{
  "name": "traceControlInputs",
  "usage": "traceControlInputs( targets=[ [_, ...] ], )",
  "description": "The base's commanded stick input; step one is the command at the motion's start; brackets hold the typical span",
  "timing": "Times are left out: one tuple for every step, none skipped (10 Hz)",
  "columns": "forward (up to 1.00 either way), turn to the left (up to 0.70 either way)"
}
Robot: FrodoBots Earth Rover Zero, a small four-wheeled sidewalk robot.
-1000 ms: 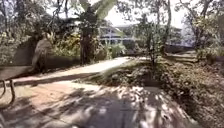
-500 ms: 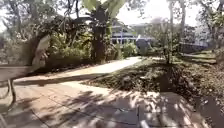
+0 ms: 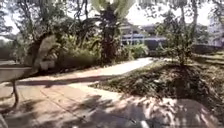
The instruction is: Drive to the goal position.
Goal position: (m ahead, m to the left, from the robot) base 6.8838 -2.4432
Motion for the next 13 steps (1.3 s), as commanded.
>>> traceControlInputs(
  targets=[
    [0.50,0.50],
    [0.50,0.50],
    [0.50,0.50],
    [0.50,0.50],
    [0.50,0.50],
    [0.50,0.50],
    [0.50,0.50],
    [0.50,0.50],
    [0.50,0.50],
    [0.50,0.50],
    [0.50,0.50],
    [0.50,0.50],
    [0.50,0.50]
  ],
)
